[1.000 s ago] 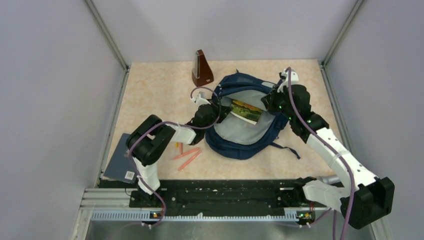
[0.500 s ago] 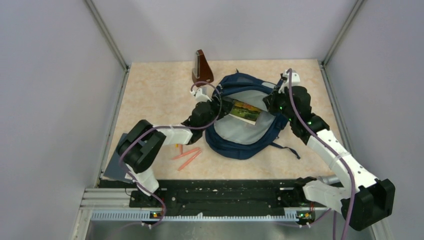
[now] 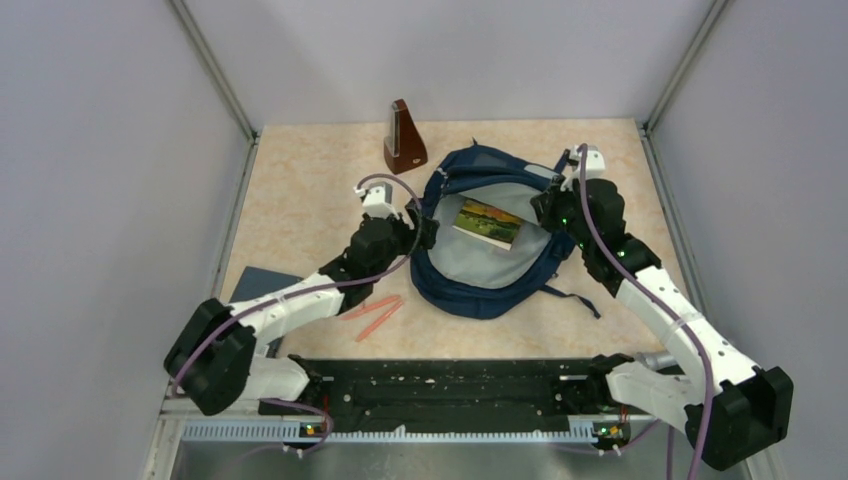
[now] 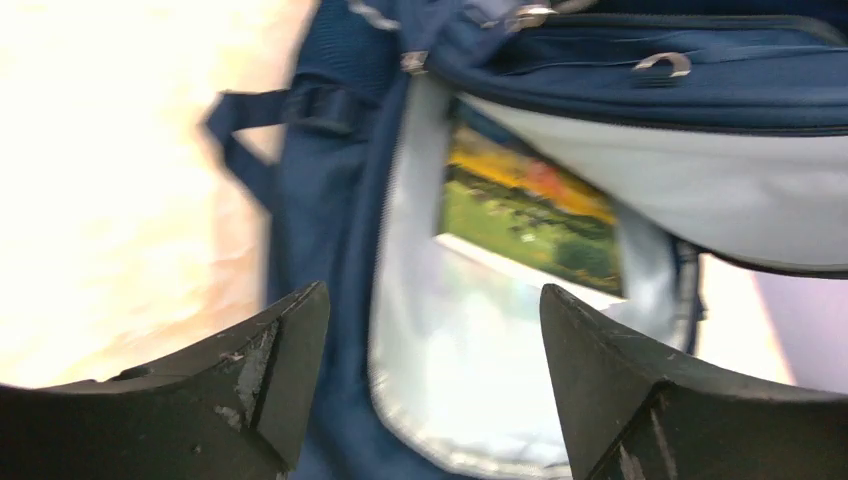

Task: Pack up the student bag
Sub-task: Adjust the book in the student bag, then move the book to the center of the board.

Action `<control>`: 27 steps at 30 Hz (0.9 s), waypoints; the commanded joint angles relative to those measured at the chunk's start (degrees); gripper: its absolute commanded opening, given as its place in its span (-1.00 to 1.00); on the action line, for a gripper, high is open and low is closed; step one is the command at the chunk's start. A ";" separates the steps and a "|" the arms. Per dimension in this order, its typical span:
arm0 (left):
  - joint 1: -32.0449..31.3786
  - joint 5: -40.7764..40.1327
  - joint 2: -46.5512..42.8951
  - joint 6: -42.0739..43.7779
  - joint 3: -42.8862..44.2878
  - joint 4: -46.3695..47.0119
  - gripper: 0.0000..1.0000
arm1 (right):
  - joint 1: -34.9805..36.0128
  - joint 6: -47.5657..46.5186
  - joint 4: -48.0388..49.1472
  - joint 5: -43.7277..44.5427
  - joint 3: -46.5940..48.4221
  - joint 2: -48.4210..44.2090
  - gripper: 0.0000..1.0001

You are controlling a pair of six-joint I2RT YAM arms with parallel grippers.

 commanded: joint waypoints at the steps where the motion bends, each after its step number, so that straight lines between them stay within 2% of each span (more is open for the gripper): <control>1: 3.32 -9.01 -8.28 6.26 -0.61 -21.40 0.72 | -0.42 1.31 7.19 2.26 -0.31 -3.49 -0.84; 5: 15.06 -8.25 -15.72 3.13 -4.42 -32.60 0.85 | -0.38 1.21 8.05 2.53 -1.73 -3.21 -0.83; 7: 20.95 -9.43 -20.72 1.54 -7.67 -34.60 0.95 | -0.42 1.26 8.04 2.12 -1.83 -2.77 -0.83; 12: 37.64 -5.29 -31.37 -0.90 -14.01 -36.31 0.95 | -0.49 1.33 8.30 0.94 -2.26 -2.05 -0.82; 15: 51.23 -0.74 -33.30 -2.23 -15.12 -39.30 0.95 | -0.41 1.42 8.34 0.28 -2.47 -1.91 -0.82; 22: 76.36 3.51 -34.98 -5.92 -14.29 -48.71 0.95 | -0.47 0.94 7.80 1.17 -3.01 -2.27 -0.82; 27: 87.32 0.69 -39.62 -7.00 -12.64 -54.21 0.95 | -0.49 0.83 7.61 1.01 -3.06 -2.22 -0.81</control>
